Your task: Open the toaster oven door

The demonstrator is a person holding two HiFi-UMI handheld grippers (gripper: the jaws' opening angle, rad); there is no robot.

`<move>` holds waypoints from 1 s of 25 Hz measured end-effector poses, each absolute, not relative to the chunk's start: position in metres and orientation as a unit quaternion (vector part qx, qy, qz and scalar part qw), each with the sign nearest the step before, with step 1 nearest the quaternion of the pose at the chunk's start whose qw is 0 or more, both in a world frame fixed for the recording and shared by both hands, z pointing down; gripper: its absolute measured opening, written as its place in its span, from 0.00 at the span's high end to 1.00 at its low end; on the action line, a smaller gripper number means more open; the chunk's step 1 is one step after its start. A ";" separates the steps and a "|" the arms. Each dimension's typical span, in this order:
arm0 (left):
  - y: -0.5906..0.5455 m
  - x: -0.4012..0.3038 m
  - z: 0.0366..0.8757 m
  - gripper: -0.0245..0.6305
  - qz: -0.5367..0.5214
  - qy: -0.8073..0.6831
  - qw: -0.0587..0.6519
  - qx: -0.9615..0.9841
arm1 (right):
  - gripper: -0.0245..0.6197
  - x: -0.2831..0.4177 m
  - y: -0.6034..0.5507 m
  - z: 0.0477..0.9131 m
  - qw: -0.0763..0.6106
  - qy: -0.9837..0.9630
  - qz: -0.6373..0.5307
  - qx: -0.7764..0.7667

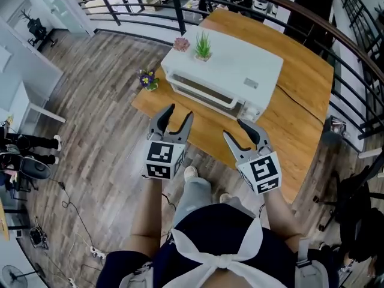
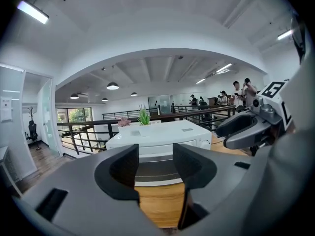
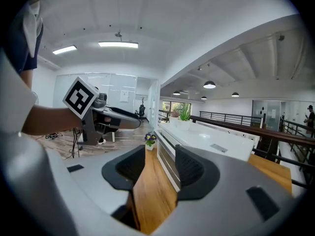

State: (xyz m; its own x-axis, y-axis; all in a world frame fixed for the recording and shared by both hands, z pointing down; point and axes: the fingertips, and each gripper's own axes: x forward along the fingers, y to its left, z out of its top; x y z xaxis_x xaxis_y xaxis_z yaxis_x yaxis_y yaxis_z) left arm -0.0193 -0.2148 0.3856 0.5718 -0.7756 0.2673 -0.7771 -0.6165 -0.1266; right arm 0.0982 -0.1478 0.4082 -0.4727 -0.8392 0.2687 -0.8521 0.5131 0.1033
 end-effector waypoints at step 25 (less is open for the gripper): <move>-0.326 -0.011 0.456 0.63 0.370 -0.250 -0.151 0.882 | 0.64 0.095 -0.246 0.459 0.295 -0.793 0.026 0.532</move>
